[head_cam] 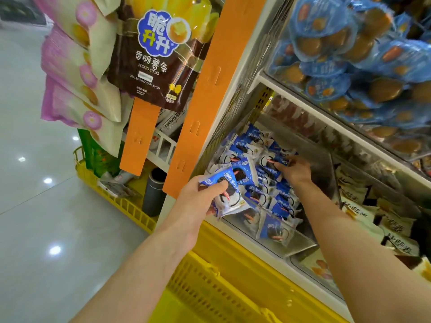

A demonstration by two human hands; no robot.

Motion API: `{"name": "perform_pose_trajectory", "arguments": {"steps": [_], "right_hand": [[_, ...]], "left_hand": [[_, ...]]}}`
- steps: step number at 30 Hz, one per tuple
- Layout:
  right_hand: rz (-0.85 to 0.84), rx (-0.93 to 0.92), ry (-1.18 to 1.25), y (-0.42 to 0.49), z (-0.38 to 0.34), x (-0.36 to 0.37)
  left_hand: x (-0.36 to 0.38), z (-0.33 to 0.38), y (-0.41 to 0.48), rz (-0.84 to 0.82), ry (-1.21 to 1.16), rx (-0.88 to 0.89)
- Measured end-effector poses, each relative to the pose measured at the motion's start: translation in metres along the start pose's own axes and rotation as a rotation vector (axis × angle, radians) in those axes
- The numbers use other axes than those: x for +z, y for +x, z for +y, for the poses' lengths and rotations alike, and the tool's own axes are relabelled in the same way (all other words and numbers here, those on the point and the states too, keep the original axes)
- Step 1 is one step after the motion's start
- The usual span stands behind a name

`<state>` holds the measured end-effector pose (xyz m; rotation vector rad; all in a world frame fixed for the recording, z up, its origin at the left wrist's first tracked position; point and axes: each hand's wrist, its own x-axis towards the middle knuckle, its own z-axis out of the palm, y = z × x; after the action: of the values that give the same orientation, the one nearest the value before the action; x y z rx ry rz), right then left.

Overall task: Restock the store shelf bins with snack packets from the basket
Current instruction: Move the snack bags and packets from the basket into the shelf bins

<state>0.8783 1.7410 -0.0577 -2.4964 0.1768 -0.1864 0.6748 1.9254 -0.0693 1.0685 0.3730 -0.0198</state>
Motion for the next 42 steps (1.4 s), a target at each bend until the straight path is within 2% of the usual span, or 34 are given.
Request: {"name": "perform_pose_trajectory", "arguments": {"steps": [3,5,7,8,10,12,14,17,21,23,25,27,28,30,34,39,42], "right_hand": [[0.048,-0.051,-0.073,-0.007,-0.003,0.000],[0.144,-0.156,-0.139,-0.023,-0.012,-0.005],[0.208,-0.262,-0.033,-0.044,-0.022,-0.014],[0.174,-0.287,0.075,-0.058,-0.027,-0.019],[-0.046,-0.337,0.240,-0.089,-0.035,-0.029],[-0.329,-0.419,0.223,-0.120,-0.036,-0.038],[-0.493,-0.524,0.138,-0.144,-0.035,-0.045],[-0.526,-0.526,0.158,-0.159,-0.031,-0.051],[-0.613,-0.398,0.200,-0.158,-0.024,-0.065],[-0.553,-0.322,0.185,-0.144,-0.022,-0.075],[-0.323,-0.296,0.147,-0.120,-0.019,-0.080],[-0.106,-0.305,0.082,-0.095,-0.018,-0.076],[-0.066,-0.300,0.042,-0.083,-0.017,-0.070],[-0.093,-0.262,-0.038,-0.064,-0.014,-0.052],[-0.196,-0.255,-0.156,-0.043,-0.008,-0.020],[-0.060,-0.333,-0.464,-0.040,-0.006,-0.011],[-0.005,-0.350,-0.220,-0.069,-0.010,-0.024]], "left_hand": [[0.000,-0.001,0.001,-0.021,-0.010,0.029],[0.000,-0.003,0.001,0.006,0.025,0.064],[0.001,-0.005,0.001,0.027,0.051,0.086],[0.001,-0.006,0.000,0.026,0.055,0.097],[0.003,-0.008,-0.001,0.018,0.070,0.126],[0.007,-0.010,-0.002,0.007,0.080,0.147],[0.012,-0.012,-0.004,-0.003,0.092,0.152],[0.019,-0.014,-0.009,-0.038,0.149,0.207],[0.022,-0.014,-0.013,-0.127,0.282,0.300],[0.021,-0.011,-0.007,-0.103,0.510,0.437],[0.019,-0.005,0.002,-0.019,0.835,0.645],[0.015,-0.002,0.012,0.008,1.114,0.782],[0.013,-0.003,0.016,-0.006,1.238,0.812],[0.008,-0.010,0.022,-0.028,1.423,0.864],[0.002,-0.018,0.026,-0.037,1.455,0.944],[0.001,-0.016,0.028,-0.034,1.458,0.950],[0.006,-0.014,0.019,-0.029,1.435,0.943]]}}
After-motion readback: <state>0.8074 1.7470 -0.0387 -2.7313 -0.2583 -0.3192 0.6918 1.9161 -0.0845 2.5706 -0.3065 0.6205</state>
